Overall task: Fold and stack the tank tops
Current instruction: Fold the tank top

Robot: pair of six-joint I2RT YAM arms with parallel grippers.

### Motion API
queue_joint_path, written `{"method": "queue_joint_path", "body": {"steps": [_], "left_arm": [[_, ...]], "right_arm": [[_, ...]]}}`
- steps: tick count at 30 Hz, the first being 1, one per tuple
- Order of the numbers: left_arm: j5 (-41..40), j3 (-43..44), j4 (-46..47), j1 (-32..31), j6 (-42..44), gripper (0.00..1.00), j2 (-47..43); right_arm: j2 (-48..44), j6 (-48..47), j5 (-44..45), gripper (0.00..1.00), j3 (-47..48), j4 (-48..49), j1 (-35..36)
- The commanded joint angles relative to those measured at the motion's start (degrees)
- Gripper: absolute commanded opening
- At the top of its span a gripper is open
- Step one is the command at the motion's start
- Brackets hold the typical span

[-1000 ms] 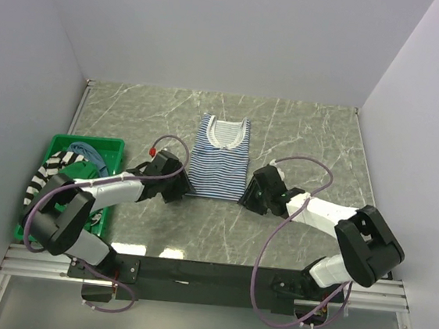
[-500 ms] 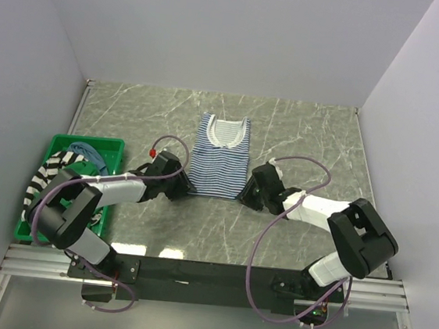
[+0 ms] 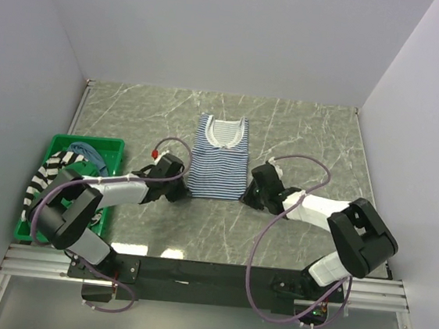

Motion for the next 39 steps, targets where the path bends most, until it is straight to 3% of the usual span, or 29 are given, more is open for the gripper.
{"method": "queue_joint_path", "body": {"steps": [1, 5, 12, 15, 21, 24, 26, 31, 39], "left_arm": [[-3.07, -1.85, -5.96, -2.86, 0.28, 0.01, -4.94], [-4.82, -5.28, -9.65, -7.95, -3.58, 0.01, -12.33], [-10.71, -9.95, -21.25, -24.28, -17.28, 0.01, -31.13], [-14.31, -8.02, -28.01, -29.56, -21.24, 0.00, -35.98], [-20.28, 2.24, -33.38, -29.94, -18.37, 0.00, -36.69], [-21.97, 7.08, -32.69, -27.06, -13.62, 0.01, -33.80], [-18.83, 8.76, -30.68, -23.54, -10.46, 0.01, -31.25], [-11.70, 12.46, -21.11, -9.48, -0.79, 0.01, -25.64], [-0.71, 27.72, -9.75, 5.99, 7.39, 0.01, -4.38]], "right_arm": [[-5.52, -2.72, 3.23, 0.00, -1.77, -5.23, 2.49], [-12.90, -1.15, 3.93, 0.00, -6.94, -9.27, 8.64], [-31.25, 8.42, 9.19, 0.00, -11.35, -19.11, 25.15], [-36.44, 11.59, 11.13, 0.00, -9.78, -24.21, 28.33], [-39.99, 9.24, 16.93, 0.00, -1.00, -30.81, 27.82], [-37.18, 6.25, 16.51, 0.00, 3.58, -31.08, 24.84], [-35.42, 2.56, 12.84, 0.00, 6.03, -29.24, 19.84], [-27.61, -6.67, 4.03, 0.00, 11.66, -24.23, 7.62], [-2.83, -13.97, -5.99, 0.00, 31.34, -21.06, -9.07]]}}
